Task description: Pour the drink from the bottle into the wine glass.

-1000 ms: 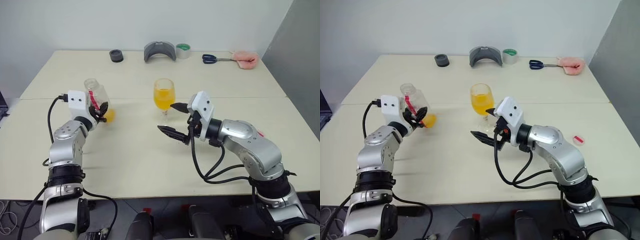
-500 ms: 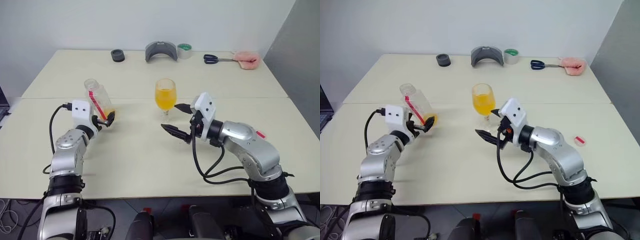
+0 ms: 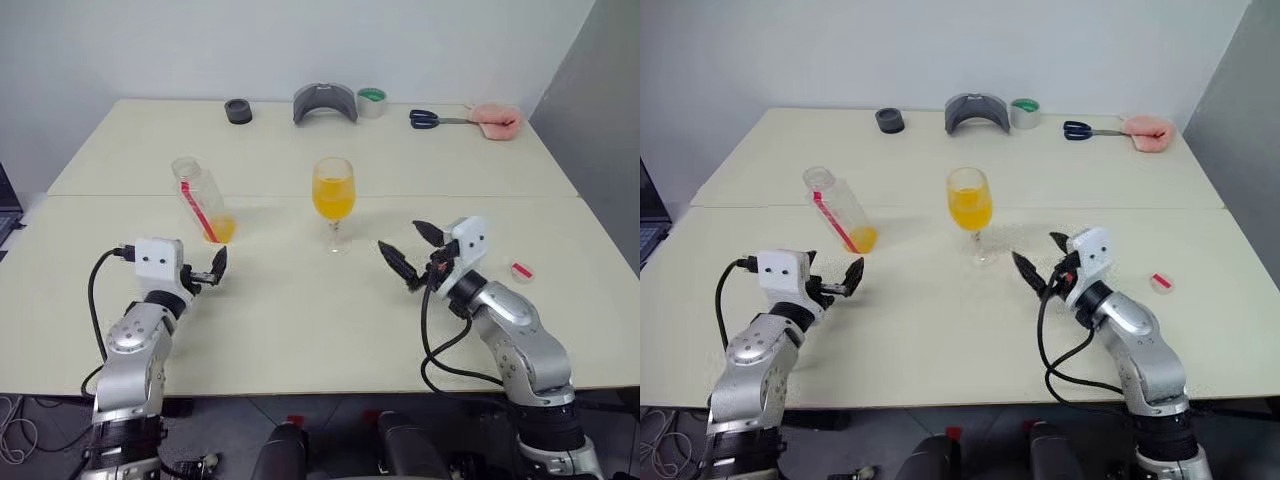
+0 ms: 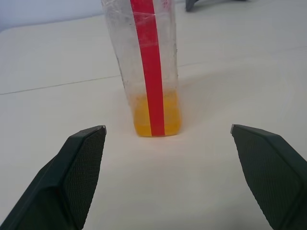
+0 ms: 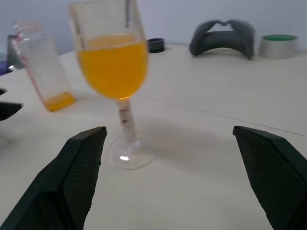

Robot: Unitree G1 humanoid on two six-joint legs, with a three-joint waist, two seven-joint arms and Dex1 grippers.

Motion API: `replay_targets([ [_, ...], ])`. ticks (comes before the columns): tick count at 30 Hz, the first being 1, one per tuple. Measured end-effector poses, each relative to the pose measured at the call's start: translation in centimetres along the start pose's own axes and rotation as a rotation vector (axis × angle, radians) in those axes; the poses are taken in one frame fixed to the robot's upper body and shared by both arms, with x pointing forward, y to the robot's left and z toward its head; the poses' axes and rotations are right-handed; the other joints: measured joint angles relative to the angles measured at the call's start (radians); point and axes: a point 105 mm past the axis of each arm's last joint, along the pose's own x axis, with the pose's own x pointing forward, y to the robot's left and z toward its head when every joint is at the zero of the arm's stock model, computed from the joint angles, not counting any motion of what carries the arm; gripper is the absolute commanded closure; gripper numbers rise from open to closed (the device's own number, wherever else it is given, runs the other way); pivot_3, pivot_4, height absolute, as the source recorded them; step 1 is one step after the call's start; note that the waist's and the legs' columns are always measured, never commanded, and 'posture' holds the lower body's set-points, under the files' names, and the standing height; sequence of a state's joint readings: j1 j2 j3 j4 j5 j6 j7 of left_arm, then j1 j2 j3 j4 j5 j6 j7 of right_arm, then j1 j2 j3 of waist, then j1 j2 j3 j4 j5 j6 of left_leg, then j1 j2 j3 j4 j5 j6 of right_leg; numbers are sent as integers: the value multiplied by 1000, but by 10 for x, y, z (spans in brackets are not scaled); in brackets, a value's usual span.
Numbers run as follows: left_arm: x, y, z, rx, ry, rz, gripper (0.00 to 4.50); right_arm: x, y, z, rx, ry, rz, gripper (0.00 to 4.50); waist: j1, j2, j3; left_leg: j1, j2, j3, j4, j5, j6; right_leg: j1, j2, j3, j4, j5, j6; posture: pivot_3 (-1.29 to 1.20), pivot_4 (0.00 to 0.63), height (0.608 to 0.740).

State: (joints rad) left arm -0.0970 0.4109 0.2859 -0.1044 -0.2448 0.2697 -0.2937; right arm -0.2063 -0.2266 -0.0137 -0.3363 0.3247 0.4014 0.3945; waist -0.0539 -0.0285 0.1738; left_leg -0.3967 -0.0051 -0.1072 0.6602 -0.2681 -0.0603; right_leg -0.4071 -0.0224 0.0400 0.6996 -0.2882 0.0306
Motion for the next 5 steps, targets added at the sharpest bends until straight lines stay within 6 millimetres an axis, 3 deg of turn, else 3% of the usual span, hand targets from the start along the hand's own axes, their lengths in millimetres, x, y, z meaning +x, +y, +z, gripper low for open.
replay_targets([
  [5, -9, -2, 8, -6, -31, 12, 13, -4, -4, -4, -18, -32, -71, 0, 1, 0, 0, 1, -1, 1, 0, 0, 0, 1, 0, 0, 0, 0, 0, 0, 150, 740],
])
